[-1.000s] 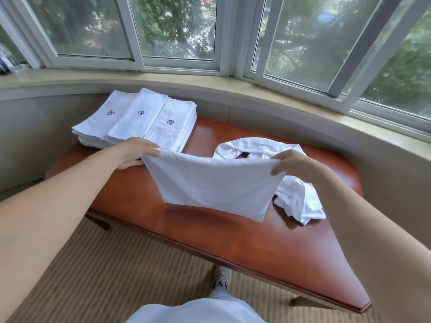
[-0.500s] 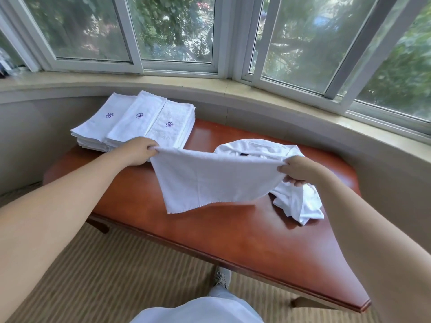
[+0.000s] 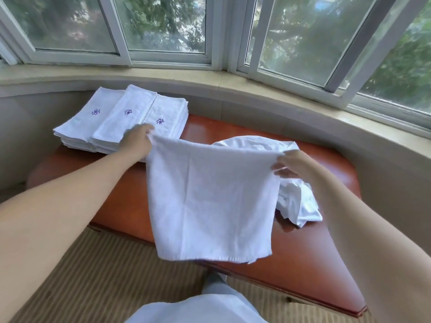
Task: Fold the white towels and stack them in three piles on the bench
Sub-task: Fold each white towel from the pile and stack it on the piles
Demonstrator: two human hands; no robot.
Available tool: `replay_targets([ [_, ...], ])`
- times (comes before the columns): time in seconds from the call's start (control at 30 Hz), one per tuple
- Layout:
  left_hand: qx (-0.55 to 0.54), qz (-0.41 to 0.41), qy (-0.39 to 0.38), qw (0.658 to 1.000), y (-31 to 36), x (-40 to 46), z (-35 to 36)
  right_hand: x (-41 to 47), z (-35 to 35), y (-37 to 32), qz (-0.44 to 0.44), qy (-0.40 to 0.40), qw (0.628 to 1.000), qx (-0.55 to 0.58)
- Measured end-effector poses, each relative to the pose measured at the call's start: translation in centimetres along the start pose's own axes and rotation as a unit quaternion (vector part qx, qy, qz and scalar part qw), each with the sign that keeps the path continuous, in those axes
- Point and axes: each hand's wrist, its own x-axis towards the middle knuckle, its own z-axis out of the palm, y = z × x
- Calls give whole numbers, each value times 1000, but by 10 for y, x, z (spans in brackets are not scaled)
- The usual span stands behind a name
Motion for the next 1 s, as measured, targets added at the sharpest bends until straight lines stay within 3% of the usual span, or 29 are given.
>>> replay_targets([
  [0.03,11,-12,35,999,2,3,15,9,11,2,-19,23,999,11],
  [0.1,26,-14,30,999,3,4,48,25,32,12,-38,16,999,-17],
  [0.27,37,-36,-133,990,-18,-15,139,58,75,82,44,-82,991,-94],
  [0.4,29,-120,-275,953,-44,-45,195,72,93,138,136,-136,974,-117],
  [0.5,20,-157,-323,933,-57,-64,226,80,98,167,170,-177,960,-132],
  [0.57,11,-185,-336,923,-62,-75,243,88,103,184,188,-163,962,-107],
  [0.77,21,-289,-332,898,-77,-97,277,103,113,220,192,-22,975,-113],
  [1.0,-3,-405,-309,861,-81,-101,297,117,118,236,219,14,971,-94],
])
